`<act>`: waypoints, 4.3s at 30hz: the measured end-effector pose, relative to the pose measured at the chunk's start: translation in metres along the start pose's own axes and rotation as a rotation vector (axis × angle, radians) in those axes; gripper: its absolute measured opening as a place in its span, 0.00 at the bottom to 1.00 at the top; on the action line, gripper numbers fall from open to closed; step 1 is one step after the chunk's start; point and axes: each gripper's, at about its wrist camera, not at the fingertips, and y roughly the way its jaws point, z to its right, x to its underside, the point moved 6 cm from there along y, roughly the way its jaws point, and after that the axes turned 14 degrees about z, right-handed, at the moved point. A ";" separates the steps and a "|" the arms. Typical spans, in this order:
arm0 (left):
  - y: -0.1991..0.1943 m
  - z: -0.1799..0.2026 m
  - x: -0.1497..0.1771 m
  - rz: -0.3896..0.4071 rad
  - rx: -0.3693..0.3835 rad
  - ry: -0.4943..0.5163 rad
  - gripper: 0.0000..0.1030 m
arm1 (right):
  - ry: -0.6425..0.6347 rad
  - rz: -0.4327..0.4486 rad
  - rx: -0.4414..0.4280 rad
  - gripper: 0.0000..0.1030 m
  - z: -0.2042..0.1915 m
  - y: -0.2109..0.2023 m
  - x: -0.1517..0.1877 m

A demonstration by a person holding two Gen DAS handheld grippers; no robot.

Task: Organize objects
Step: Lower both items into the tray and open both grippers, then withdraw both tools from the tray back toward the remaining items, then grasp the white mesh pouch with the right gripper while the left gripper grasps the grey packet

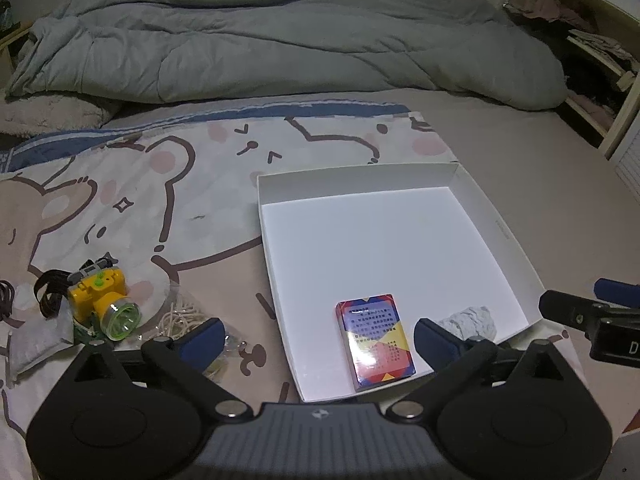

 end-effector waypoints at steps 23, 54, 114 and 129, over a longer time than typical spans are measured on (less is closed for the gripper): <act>-0.018 -0.031 -0.002 0.038 -0.014 0.005 1.00 | -0.020 0.042 0.069 1.00 -0.005 -0.021 0.000; -0.042 -0.189 0.003 0.058 -0.162 -0.118 1.00 | -0.169 -0.028 -0.132 1.00 -0.170 0.044 0.000; 0.036 -0.364 0.086 -0.112 -0.214 -0.653 0.83 | -0.098 -0.295 -0.512 0.74 -0.298 0.089 0.062; 0.015 -0.313 0.053 -0.126 -0.147 -0.226 0.84 | -0.110 -0.346 -0.507 0.58 -0.303 0.100 0.070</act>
